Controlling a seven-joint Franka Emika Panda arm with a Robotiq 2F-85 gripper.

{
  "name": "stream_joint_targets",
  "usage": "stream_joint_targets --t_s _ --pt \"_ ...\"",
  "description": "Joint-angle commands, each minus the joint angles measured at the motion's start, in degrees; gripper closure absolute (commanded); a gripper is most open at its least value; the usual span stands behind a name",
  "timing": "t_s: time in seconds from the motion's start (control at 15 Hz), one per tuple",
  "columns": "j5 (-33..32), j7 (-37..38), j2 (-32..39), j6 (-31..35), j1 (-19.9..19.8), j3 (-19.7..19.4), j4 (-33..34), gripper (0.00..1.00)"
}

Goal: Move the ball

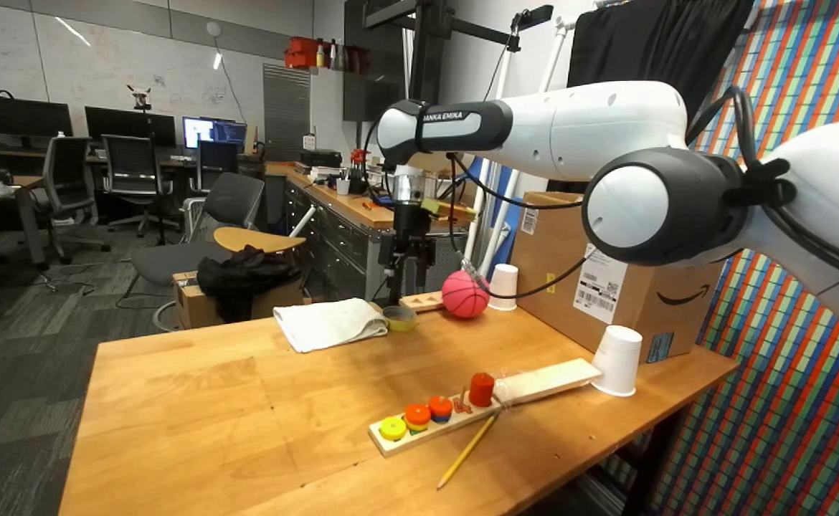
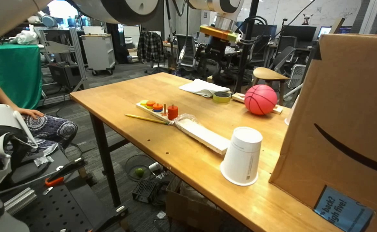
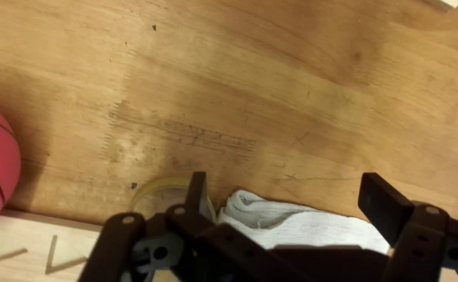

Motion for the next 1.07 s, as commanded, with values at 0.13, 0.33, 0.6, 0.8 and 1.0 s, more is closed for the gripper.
stream_joint_targets --t_s 0.13,0.33,0.6,0.8,1.0 --pt "-1.7 -13.0 -7.3 -1.7 2.2 1.3 -4.5 0.00" --pt "-2.0 -19.3 -10.1 -2.0 3.0 1.8 -6.7 0.00" --pt "-3.2 -29.9 -13.6 -1.6 3.8 2.2 -11.1 0.00" --pt "-7.7 -37.3 -15.1 -0.8 5.0 1.1 -14.6 0.00" --pt "-13.3 -42.3 -14.8 -0.1 5.1 0.5 -16.3 0.00"
